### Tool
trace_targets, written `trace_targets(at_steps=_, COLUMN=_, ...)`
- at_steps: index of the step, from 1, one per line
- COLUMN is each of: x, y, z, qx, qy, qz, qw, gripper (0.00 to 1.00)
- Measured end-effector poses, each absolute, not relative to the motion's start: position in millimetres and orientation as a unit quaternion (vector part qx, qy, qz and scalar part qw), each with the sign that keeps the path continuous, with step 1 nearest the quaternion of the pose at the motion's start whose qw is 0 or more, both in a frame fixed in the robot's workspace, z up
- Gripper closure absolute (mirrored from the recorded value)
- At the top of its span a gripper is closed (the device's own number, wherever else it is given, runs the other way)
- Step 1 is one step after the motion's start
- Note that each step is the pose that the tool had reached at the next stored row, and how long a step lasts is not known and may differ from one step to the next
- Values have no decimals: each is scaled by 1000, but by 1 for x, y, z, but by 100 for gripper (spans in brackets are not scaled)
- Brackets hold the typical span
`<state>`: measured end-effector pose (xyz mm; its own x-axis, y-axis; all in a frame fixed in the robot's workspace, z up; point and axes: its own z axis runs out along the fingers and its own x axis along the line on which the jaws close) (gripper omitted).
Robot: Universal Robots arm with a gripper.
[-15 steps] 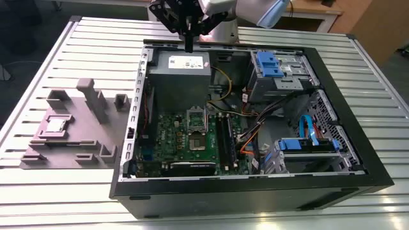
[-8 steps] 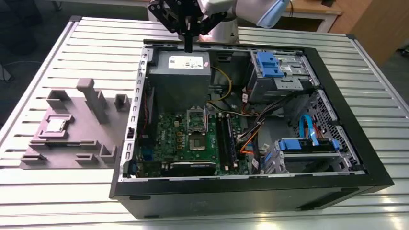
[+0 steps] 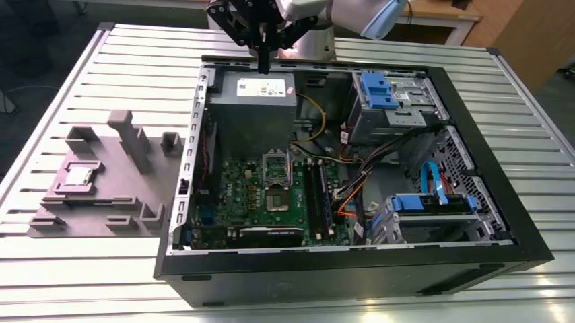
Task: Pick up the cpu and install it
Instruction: 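Reach for the cpu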
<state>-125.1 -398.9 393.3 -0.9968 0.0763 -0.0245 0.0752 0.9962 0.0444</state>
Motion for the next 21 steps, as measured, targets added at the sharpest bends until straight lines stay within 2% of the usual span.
trace_targets(at_steps=21, x=-133, y=-399, z=393, qx=38, qy=999, qz=22, qw=13, gripper=90)
